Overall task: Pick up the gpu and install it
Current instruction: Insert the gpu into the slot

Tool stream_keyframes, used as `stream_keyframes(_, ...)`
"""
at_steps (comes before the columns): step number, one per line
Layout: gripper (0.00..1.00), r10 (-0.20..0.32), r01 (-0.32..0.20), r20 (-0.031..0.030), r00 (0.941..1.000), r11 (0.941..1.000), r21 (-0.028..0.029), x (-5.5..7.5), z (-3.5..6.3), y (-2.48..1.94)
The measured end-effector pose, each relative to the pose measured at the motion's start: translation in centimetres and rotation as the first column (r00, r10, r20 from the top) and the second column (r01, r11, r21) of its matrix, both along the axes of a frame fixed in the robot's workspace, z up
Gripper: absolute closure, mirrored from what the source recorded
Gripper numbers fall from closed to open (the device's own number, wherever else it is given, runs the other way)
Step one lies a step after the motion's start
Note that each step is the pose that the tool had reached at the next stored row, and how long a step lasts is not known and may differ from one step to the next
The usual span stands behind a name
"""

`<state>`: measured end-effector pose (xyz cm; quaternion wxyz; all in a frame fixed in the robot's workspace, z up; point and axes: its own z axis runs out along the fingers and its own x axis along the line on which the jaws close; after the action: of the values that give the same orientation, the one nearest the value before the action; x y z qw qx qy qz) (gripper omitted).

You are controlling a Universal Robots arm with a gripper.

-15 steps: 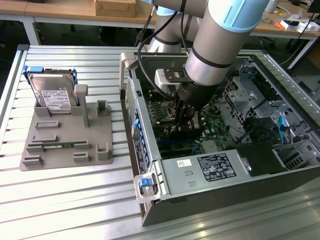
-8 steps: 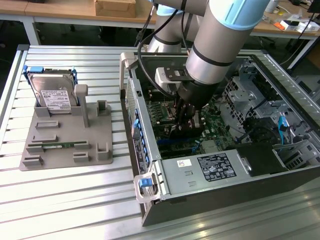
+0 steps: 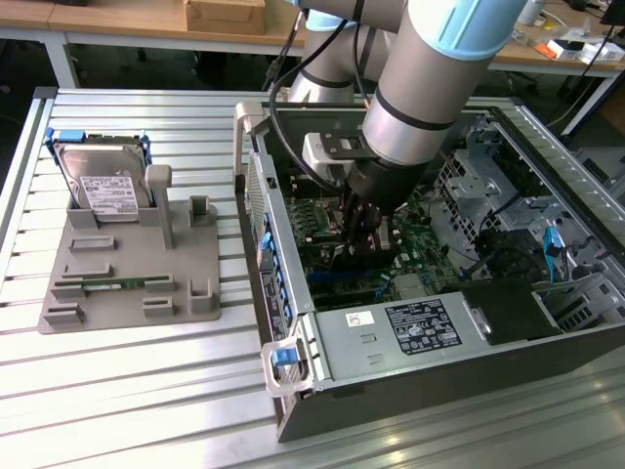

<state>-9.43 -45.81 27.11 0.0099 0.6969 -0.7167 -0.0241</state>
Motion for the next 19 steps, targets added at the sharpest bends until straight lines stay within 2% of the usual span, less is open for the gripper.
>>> stream_keyframes(18,0.74,0.0,0.0,0.0,1.0,1.0,0.0,0.0,-0.19,0.09)
stream_keyframes(19,0.74,0.0,0.0,0.0002,1.0,1.0,-0.0015,0.01,-0.21,0.1)
